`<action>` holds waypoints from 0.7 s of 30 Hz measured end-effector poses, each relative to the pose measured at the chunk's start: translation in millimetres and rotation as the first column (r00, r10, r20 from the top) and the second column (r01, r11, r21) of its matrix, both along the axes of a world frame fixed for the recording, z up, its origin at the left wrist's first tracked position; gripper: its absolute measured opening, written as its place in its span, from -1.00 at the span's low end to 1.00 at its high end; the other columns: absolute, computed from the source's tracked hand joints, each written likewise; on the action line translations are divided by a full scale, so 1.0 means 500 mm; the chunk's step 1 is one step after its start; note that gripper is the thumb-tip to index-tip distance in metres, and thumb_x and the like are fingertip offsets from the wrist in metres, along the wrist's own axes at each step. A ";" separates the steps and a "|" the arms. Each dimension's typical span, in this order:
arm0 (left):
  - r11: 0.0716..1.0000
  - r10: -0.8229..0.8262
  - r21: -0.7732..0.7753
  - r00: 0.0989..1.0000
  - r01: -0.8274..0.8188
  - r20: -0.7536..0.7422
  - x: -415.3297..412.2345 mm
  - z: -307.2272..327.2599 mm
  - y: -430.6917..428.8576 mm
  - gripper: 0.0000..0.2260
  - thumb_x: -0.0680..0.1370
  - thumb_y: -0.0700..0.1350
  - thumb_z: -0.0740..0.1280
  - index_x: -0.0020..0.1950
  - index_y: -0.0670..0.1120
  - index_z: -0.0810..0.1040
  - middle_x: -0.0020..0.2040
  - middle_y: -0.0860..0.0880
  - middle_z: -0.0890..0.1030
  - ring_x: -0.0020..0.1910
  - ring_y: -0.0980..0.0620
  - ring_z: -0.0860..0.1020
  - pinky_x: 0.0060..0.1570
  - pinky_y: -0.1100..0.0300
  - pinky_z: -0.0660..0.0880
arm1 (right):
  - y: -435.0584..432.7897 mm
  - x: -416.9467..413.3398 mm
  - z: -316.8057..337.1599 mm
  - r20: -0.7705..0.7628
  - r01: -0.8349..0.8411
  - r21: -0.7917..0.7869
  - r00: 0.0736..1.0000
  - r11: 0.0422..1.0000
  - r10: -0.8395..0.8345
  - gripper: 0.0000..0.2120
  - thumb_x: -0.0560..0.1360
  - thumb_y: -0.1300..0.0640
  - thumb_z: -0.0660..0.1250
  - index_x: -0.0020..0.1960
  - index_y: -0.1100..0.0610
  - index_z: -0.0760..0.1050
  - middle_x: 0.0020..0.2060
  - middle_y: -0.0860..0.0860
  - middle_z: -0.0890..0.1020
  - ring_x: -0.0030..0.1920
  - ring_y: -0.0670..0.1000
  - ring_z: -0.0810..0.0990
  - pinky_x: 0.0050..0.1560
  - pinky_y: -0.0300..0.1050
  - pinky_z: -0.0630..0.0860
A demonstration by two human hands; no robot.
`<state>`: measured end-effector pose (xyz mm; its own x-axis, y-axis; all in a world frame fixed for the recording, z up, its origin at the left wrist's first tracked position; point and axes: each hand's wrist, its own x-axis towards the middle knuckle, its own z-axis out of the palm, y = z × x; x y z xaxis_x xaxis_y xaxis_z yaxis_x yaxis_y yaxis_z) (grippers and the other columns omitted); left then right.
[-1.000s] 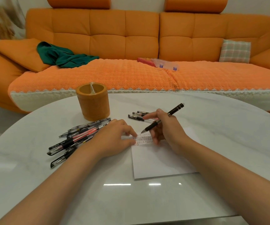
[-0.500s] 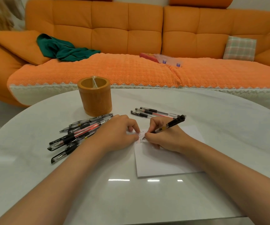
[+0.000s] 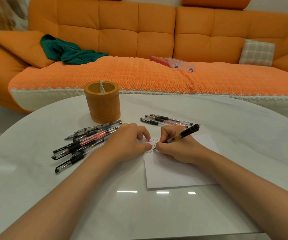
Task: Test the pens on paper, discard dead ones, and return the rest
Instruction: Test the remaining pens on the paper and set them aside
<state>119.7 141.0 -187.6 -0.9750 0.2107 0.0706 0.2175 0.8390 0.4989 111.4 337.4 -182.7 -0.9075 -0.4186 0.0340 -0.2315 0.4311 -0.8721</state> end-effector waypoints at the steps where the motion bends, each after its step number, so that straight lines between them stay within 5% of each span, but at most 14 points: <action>1: 1.000 0.000 0.005 1.000 0.000 0.001 0.000 0.000 0.000 -0.81 0.46 0.22 0.43 0.03 0.24 0.56 -0.07 0.21 0.50 0.04 0.13 0.42 0.00 0.09 0.49 | 0.000 0.000 0.000 -0.009 0.000 0.011 1.000 1.000 0.000 -0.78 0.42 0.24 0.45 -0.26 0.27 0.42 -0.48 0.00 0.52 -0.47 -0.07 0.42 -0.46 -0.20 0.33; 21: 1.000 0.023 0.015 0.999 -0.023 0.024 0.000 0.000 0.003 -0.80 0.46 0.20 0.44 0.04 0.21 0.57 -0.07 0.18 0.51 0.06 0.11 0.40 -0.03 0.14 0.42 | -0.002 0.001 -0.005 -0.073 -0.032 0.060 0.997 0.998 0.037 -0.77 0.40 0.27 0.44 -0.28 0.29 0.39 -0.47 0.01 0.50 -0.46 -0.11 0.40 -0.43 -0.22 0.30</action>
